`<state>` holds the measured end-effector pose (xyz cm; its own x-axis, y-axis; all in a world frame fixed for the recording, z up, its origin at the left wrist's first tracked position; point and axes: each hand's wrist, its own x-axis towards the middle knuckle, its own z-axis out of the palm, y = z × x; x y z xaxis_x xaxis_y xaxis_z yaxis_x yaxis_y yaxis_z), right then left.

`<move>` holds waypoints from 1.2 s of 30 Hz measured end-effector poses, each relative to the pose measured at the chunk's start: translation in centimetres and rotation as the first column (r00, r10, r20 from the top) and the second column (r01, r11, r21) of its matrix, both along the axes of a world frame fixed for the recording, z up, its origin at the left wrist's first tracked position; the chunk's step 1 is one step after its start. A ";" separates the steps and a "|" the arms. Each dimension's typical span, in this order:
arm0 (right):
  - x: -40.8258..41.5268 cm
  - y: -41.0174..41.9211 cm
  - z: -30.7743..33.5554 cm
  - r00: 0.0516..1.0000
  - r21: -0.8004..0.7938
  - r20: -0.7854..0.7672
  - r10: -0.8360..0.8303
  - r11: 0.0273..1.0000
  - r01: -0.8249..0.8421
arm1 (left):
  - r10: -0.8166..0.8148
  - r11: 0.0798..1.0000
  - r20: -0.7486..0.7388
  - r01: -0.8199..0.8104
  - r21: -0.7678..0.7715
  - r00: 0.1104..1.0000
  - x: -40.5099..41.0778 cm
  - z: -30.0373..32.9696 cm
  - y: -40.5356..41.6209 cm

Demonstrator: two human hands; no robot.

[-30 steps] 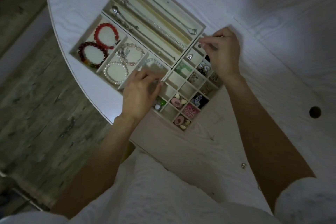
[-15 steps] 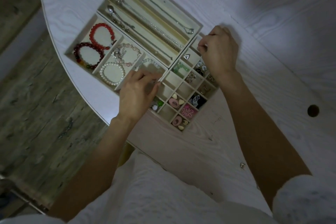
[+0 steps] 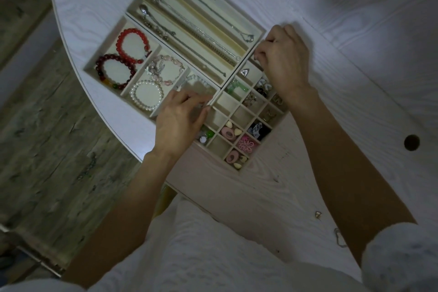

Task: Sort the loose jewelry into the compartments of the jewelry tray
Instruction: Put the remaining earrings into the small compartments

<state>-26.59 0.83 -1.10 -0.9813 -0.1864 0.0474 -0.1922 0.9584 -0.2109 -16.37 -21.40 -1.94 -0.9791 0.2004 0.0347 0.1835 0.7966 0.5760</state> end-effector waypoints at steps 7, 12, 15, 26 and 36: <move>0.6 -0.4 -0.8 0.995 0.068 -0.084 -0.045 0.996 0.051 | -0.005 1.000 -0.015 0.005 -0.004 1.000 0.0 0.1 0.1; 1.0 -0.1 -0.7 1.000 0.031 -0.026 -0.006 1.000 0.006 | -0.014 1.000 -0.020 0.014 -0.007 1.000 -0.1 0.0 0.0; 1.1 0.2 -0.6 1.000 0.016 -0.011 0.009 1.000 -0.009 | -0.006 1.000 -0.017 0.005 -0.005 1.000 -0.1 0.0 0.0; -0.1 0.0 -0.5 0.999 0.232 -0.020 0.028 0.972 -0.023 | -0.014 1.000 -0.008 0.015 0.003 1.000 -0.1 0.1 -0.1; 0.5 -0.1 -0.5 1.000 0.179 -0.014 -0.006 0.984 0.009 | -0.022 1.000 -0.012 0.022 0.001 1.000 -0.1 -0.1 -0.2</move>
<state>-26.07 0.75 -1.56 -0.9822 -0.1858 0.0271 -0.1866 0.9819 -0.0328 -16.51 -21.58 -2.04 -0.9741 0.2214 0.0468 0.2076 0.7917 0.5746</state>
